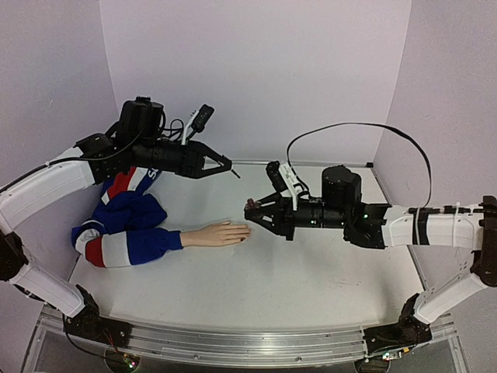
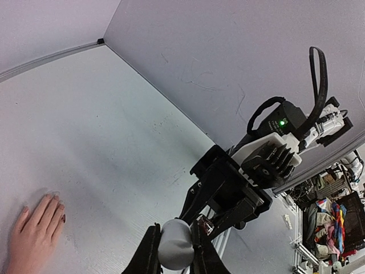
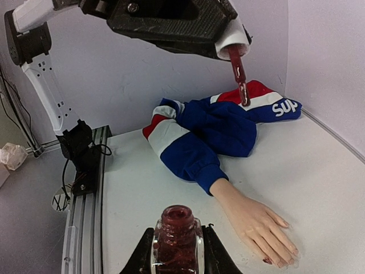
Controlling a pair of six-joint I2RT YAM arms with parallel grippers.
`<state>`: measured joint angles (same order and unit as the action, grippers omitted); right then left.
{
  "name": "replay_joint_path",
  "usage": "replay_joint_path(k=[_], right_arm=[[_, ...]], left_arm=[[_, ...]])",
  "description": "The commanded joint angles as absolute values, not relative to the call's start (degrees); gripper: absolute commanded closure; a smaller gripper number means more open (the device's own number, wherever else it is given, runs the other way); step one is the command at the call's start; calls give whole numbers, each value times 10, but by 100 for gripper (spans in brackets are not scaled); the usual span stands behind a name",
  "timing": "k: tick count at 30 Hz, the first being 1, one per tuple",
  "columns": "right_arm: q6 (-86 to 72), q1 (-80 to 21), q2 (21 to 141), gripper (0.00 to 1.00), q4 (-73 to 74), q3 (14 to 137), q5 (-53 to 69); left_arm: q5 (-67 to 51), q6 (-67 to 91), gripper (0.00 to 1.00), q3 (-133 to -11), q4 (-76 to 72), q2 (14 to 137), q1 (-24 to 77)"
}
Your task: Paint the nails
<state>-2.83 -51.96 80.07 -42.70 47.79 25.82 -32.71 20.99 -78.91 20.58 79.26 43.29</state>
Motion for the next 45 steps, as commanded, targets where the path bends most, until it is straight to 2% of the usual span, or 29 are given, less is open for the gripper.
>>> replay_joint_path(k=[1, 6, 45], right_arm=[[-31, -528, 810, 100, -501, 513, 224], [-31, -530, 821, 100, -513, 521, 173], [-5, -542, 871, 100, -495, 563, 207]], left_arm=[[-356, 203, 100, -789, 204, 771, 430], [-375, 204, 100, -783, 209, 776, 430], [-363, 202, 100, -786, 226, 803, 431]])
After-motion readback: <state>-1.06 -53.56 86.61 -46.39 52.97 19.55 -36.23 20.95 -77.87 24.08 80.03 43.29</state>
